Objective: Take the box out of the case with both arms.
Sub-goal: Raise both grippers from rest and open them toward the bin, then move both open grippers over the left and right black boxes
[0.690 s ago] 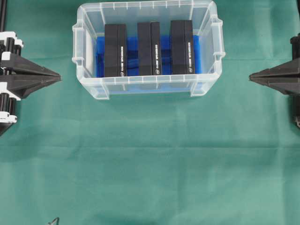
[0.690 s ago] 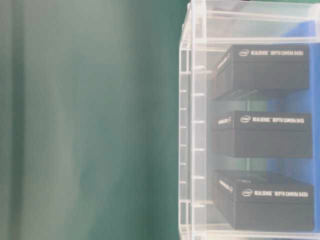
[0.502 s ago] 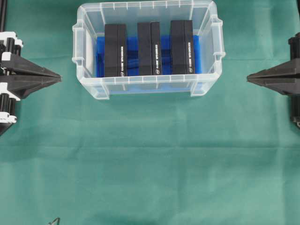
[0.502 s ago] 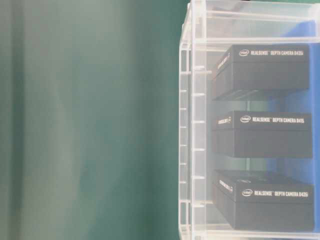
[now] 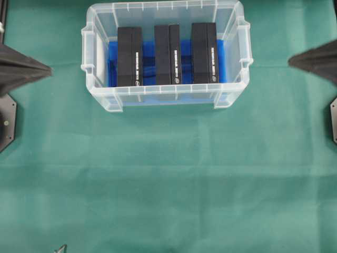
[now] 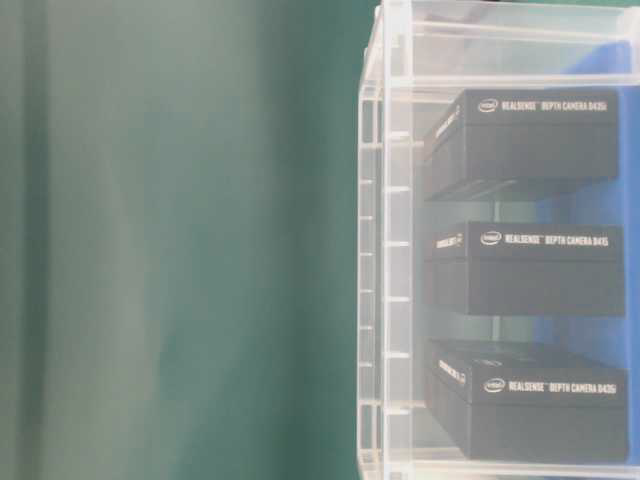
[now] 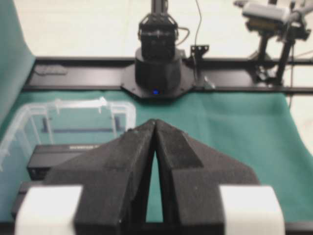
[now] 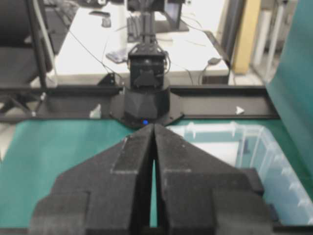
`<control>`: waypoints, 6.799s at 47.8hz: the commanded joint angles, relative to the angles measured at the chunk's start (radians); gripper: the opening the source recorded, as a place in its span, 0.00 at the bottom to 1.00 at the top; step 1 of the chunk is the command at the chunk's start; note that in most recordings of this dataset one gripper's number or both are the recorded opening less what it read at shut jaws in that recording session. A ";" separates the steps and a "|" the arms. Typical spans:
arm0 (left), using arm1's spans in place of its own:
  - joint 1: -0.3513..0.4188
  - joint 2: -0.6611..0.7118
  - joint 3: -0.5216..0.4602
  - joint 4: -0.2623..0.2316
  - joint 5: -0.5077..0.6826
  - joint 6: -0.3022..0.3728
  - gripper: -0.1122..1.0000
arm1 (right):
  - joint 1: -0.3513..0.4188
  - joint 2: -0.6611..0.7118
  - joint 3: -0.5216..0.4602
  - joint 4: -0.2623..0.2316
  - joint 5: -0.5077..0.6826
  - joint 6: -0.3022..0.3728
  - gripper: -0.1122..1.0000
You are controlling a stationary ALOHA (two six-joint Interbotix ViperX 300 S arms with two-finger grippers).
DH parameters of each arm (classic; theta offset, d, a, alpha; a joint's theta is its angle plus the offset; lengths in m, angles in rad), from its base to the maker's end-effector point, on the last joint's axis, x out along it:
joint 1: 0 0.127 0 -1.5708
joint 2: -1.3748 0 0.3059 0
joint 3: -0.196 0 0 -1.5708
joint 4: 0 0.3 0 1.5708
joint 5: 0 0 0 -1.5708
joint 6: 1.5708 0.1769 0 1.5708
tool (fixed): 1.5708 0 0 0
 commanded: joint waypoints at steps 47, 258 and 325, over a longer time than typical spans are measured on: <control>-0.028 0.290 -0.515 0.002 1.121 -0.138 0.10 | -0.009 0.262 -0.486 -0.005 1.289 0.020 0.10; 0.262 0.798 -0.807 0.032 1.362 -1.198 0.91 | -0.225 0.782 -0.753 -0.178 1.281 1.100 0.95; 0.258 1.040 -0.999 0.037 1.338 -1.150 0.91 | -0.209 0.934 -0.885 -0.160 1.239 1.078 0.95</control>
